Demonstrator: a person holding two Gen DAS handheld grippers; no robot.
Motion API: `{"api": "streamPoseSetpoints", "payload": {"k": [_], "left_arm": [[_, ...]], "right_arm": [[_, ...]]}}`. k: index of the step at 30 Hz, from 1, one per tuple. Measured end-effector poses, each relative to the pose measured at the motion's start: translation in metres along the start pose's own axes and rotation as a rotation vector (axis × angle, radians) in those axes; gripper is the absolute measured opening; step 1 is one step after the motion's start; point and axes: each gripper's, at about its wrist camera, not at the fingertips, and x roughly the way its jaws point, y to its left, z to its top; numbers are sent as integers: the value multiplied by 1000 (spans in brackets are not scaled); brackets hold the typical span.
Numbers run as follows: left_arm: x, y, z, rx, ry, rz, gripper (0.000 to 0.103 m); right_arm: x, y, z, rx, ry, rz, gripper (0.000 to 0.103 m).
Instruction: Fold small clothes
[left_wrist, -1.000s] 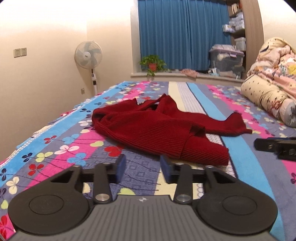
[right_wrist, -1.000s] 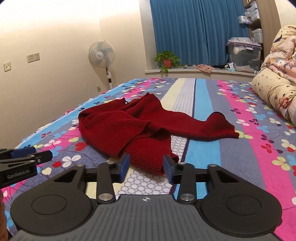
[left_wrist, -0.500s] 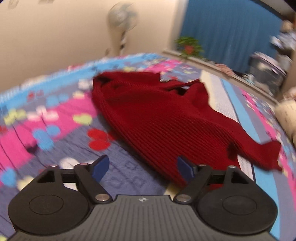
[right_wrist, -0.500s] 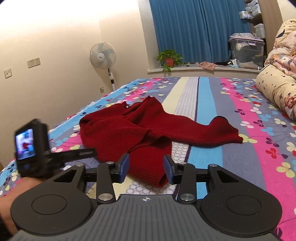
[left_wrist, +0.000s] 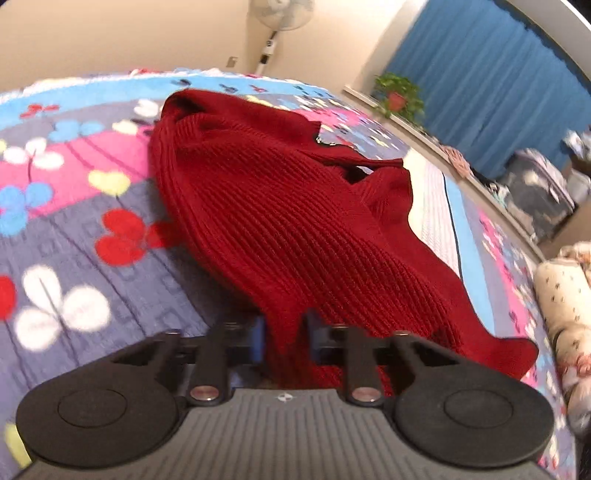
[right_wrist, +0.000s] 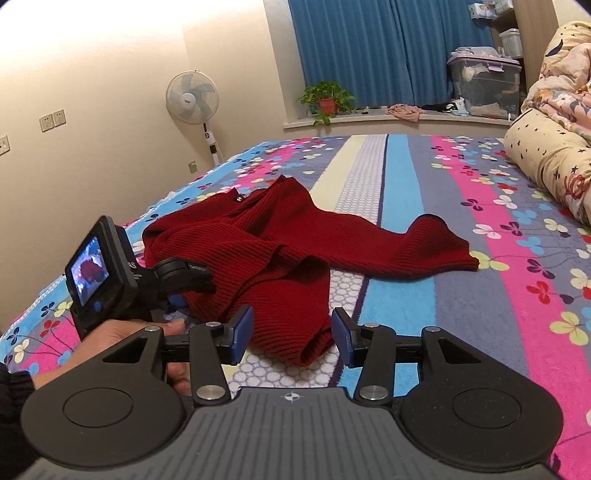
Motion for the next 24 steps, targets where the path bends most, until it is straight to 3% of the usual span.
{"api": "streamPoseSetpoints", "payload": {"k": [3, 7, 12, 13, 16, 18, 20, 24], "left_arm": [[-20, 9, 8, 42, -15, -42, 13], [-72, 30, 18, 194, -62, -76, 10], [-132, 106, 42, 319, -42, -66, 9], [-143, 127, 48, 330, -38, -54, 9], [-166, 195, 61, 305, -23, -2, 8], [-169, 233, 65, 225, 15, 18, 8], [-163, 255, 65, 128, 103, -8, 9], [-159, 260, 67, 127, 116, 29, 12]], "right_arm": [[2, 2, -2, -12, 5, -7, 49], [4, 3, -1, -22, 8, -19, 49], [1, -4, 0, 6, 11, -37, 48], [0, -7, 1, 13, 8, -42, 43], [-2, -18, 4, 38, -15, -71, 18], [2, -28, 7, 71, -17, -98, 17], [13, -39, 8, 110, 8, -106, 18], [47, -58, 1, 203, 100, -77, 28]]}}
